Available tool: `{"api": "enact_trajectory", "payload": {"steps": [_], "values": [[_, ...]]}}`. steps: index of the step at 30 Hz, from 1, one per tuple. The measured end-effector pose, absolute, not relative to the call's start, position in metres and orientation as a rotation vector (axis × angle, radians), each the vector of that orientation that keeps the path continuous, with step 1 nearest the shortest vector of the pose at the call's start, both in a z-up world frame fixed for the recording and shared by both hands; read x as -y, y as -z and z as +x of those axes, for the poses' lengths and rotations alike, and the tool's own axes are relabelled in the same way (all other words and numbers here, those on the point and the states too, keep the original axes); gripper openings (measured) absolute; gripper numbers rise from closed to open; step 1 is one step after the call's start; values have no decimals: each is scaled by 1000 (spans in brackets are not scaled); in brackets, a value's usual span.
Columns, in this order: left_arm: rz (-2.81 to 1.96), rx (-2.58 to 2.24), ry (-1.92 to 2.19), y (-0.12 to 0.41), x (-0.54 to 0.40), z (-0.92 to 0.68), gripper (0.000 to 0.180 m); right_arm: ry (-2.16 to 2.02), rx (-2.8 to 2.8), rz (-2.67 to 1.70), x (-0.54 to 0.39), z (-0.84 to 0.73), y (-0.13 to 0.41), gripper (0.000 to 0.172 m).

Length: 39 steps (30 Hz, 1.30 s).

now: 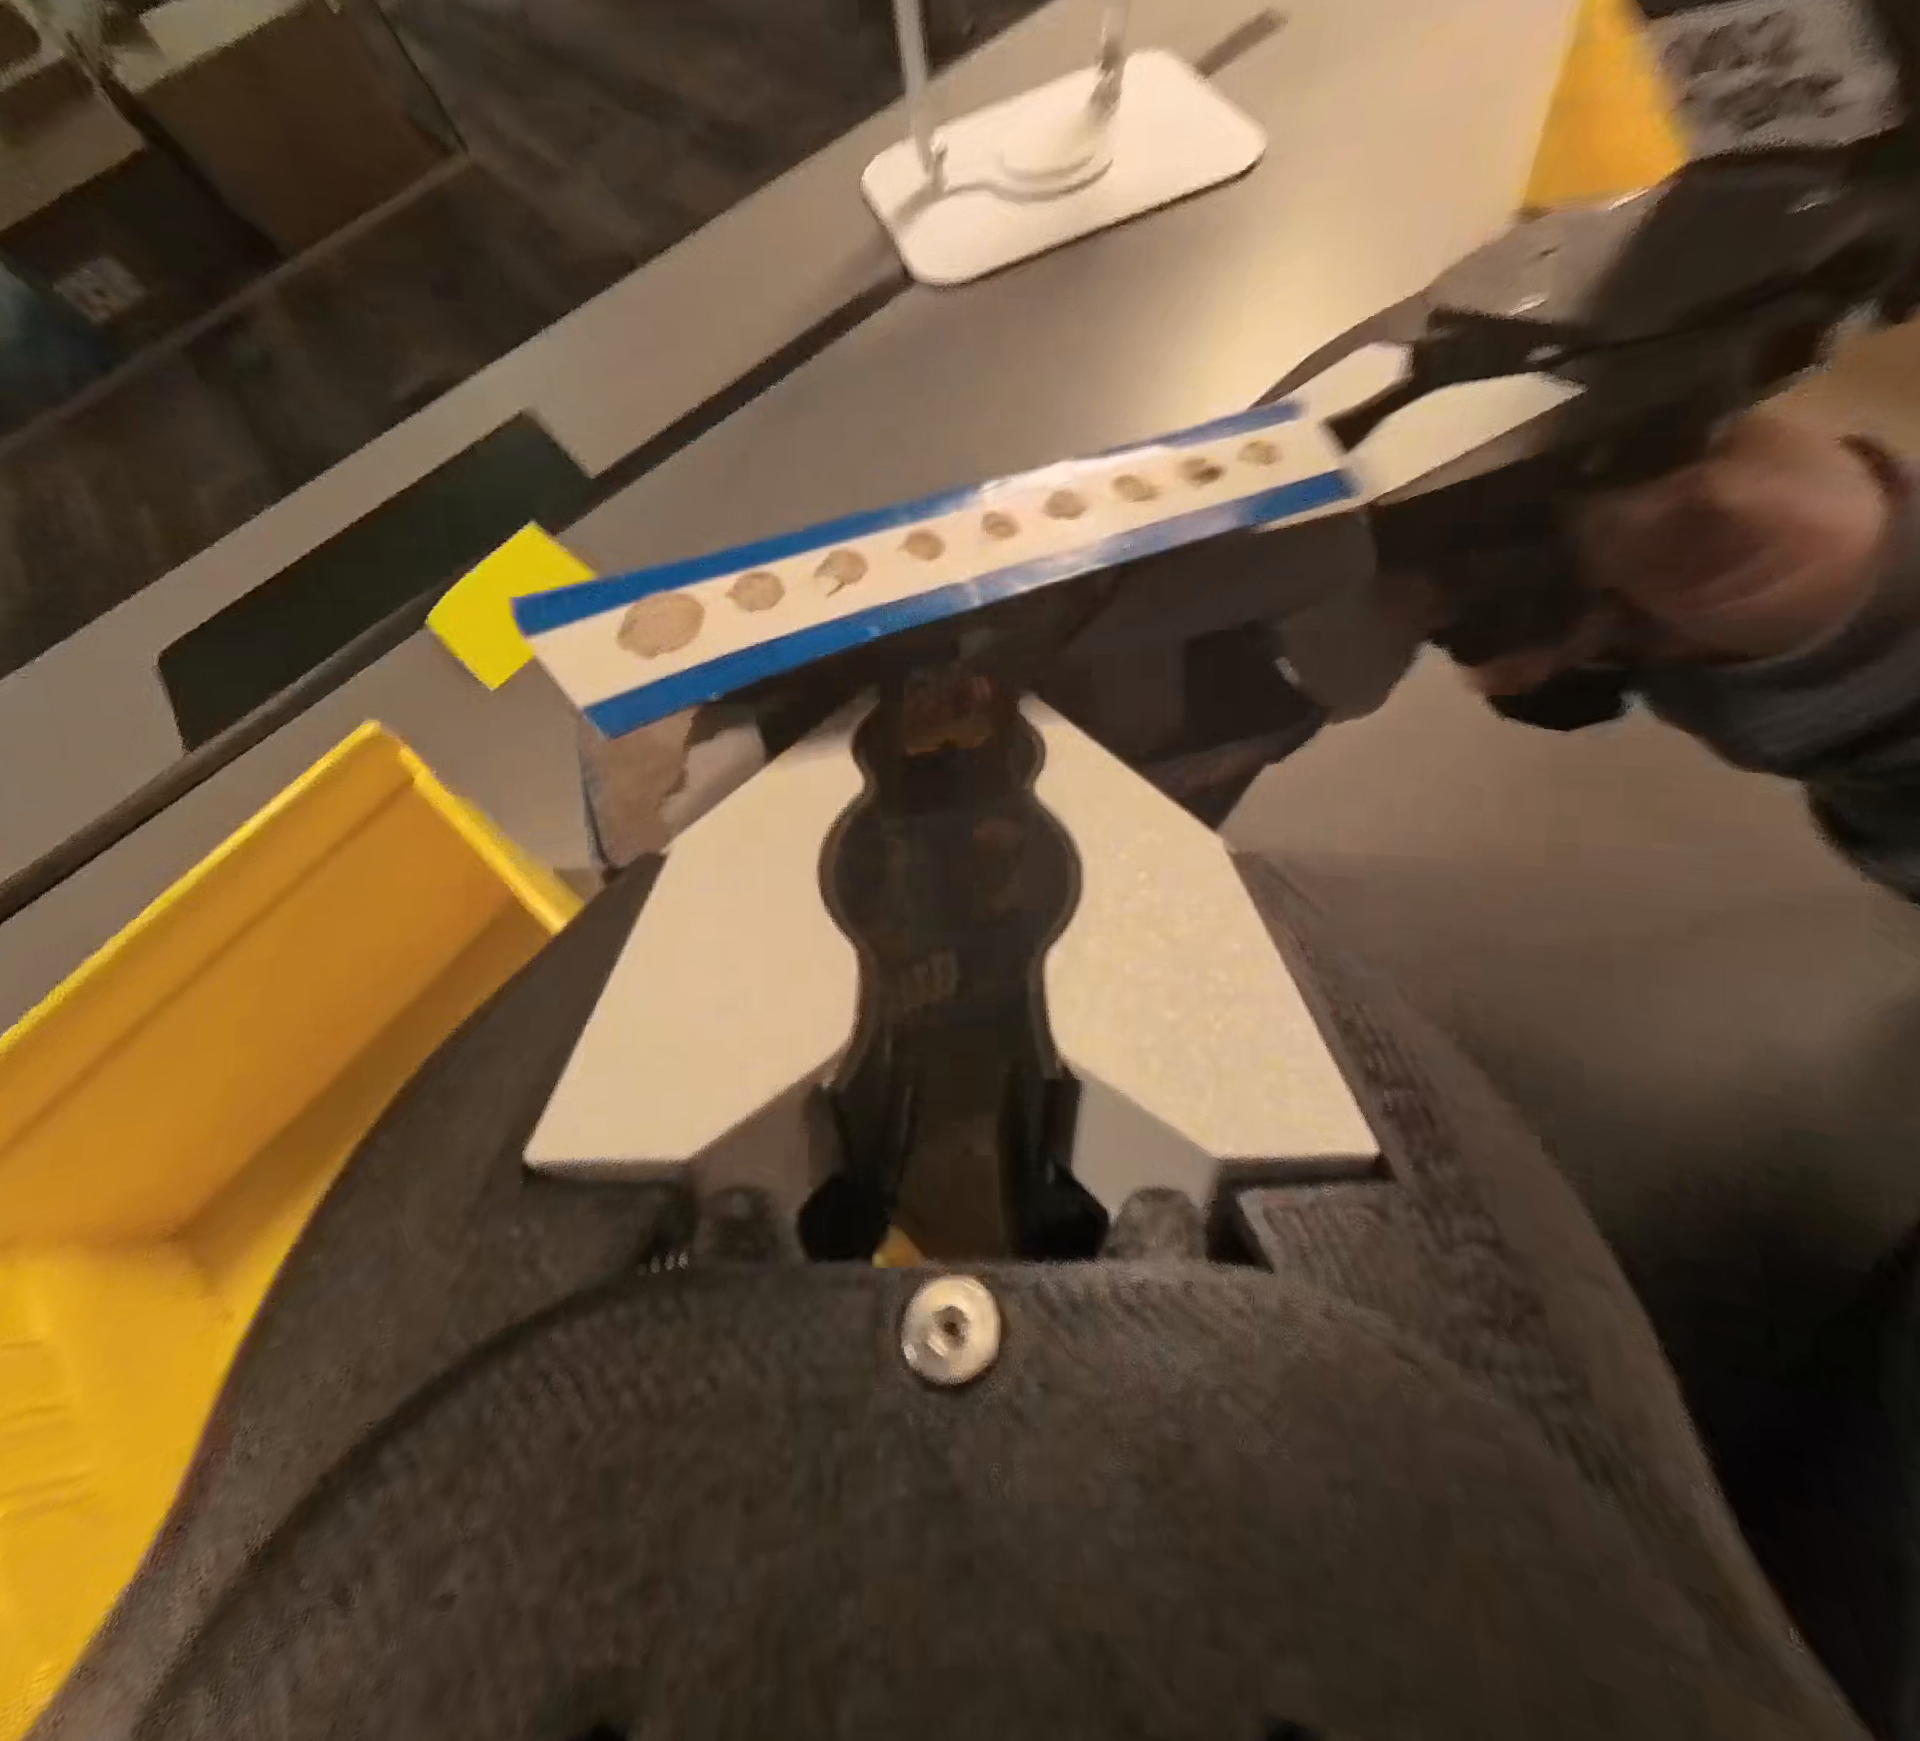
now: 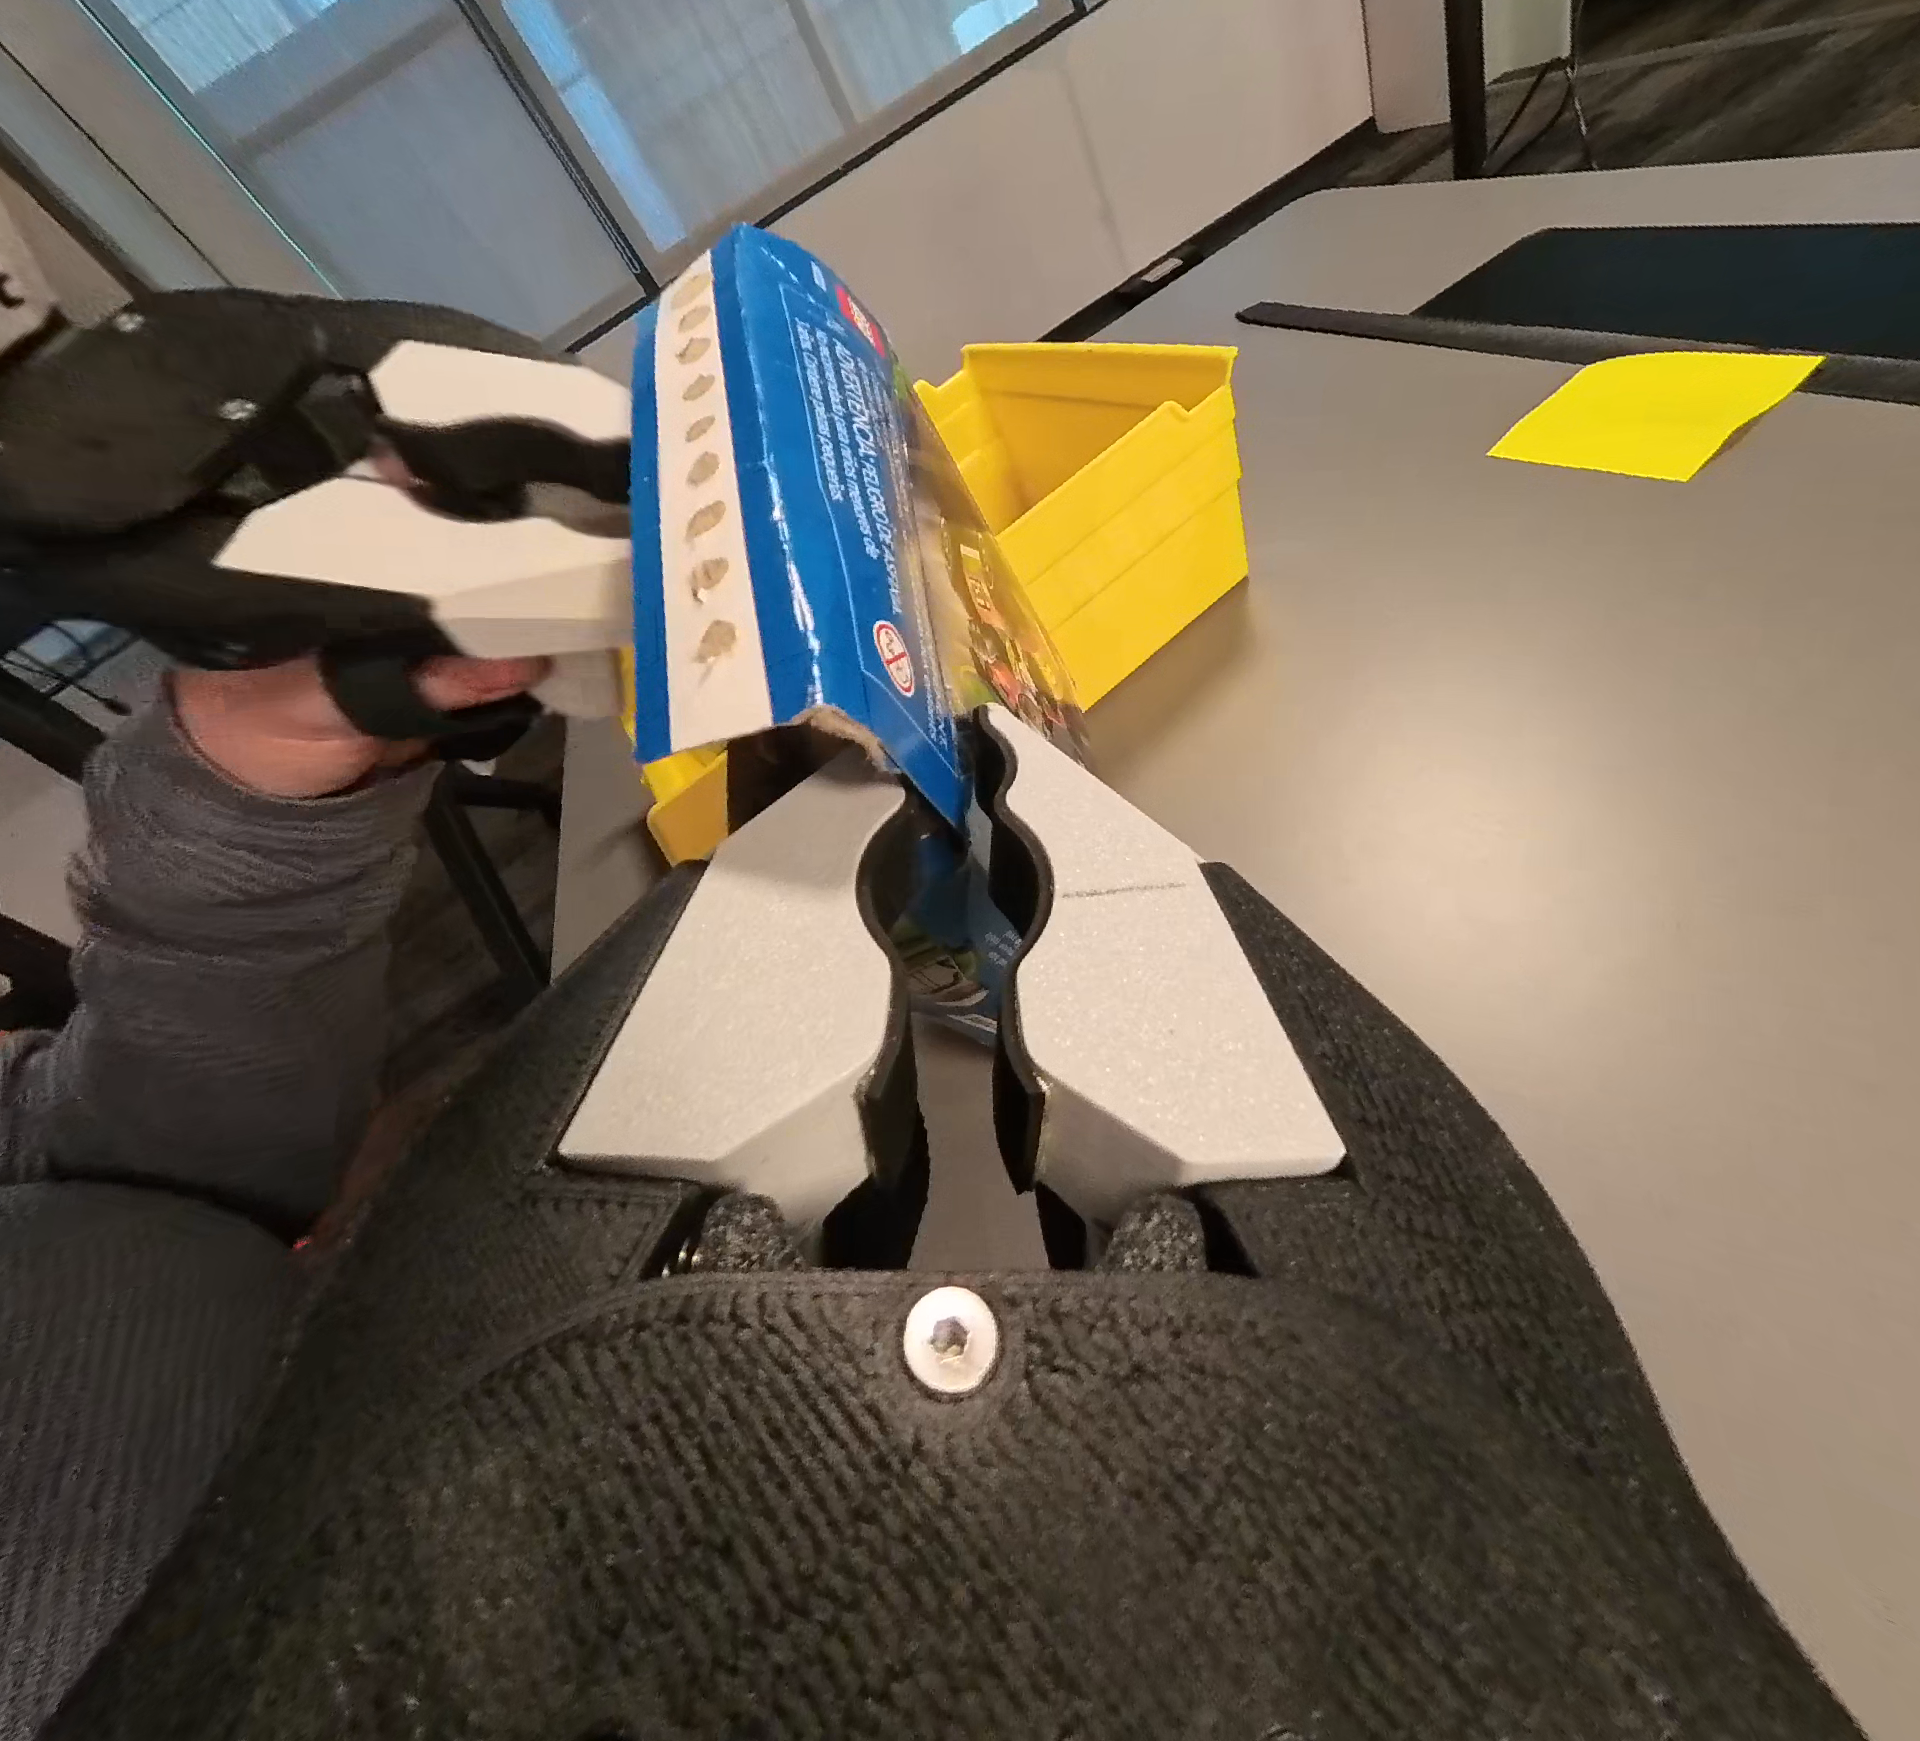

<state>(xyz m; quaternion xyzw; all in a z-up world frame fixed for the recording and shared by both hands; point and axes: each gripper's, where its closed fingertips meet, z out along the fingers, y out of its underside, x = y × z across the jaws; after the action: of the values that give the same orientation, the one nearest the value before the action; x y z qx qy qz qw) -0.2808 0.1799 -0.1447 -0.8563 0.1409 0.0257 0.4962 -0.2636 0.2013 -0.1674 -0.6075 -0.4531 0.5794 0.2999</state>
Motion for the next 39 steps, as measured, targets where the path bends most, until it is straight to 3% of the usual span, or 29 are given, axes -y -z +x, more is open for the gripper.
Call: {"api": "enact_trajectory", "payload": {"steps": [2, 4, 6, 10, 15, 20, 25, 27, 32, 39], "values": [[-2112, -281, -93, 152, -184, -290, 23, -1531, 1207, -1609, -201, -263, 168, 3], [-2093, -263, -11, 151, -185, -284, 48, -1523, 1207, -1609, -202, -263, 168, 4], [-2061, -246, 15, 147, -185, -282, 54, -1531, 1210, -1606, -201, -263, 168, 4], [-2028, -227, 3, 136, -174, -286, 54, -1514, 1221, -1600, -200, -263, 167, 4], [-2002, 72, -208, 115, -121, -367, 40, -1510, 1213, -1603, -201, -263, 167, 4], [-2437, 316, -212, 189, -61, -449, 41, -1503, 1220, -1595, -200, -264, 167, 4], [-2930, -83, -375, 261, -24, -475, 37, -1514, 1210, -1600, -202, -263, 167, 4], [-3066, -222, -220, 275, -15, -461, 39, -1520, 1206, -1602, -203, -263, 168, 4], [-3235, -437, 18, 291, -6, -443, 48, -1531, 1205, -1601, -203, -262, 167, 4], [-3317, -749, -46, 311, -1, -441, 58, -1544, 1204, -1604, -203, -261, 167, 4]]}}
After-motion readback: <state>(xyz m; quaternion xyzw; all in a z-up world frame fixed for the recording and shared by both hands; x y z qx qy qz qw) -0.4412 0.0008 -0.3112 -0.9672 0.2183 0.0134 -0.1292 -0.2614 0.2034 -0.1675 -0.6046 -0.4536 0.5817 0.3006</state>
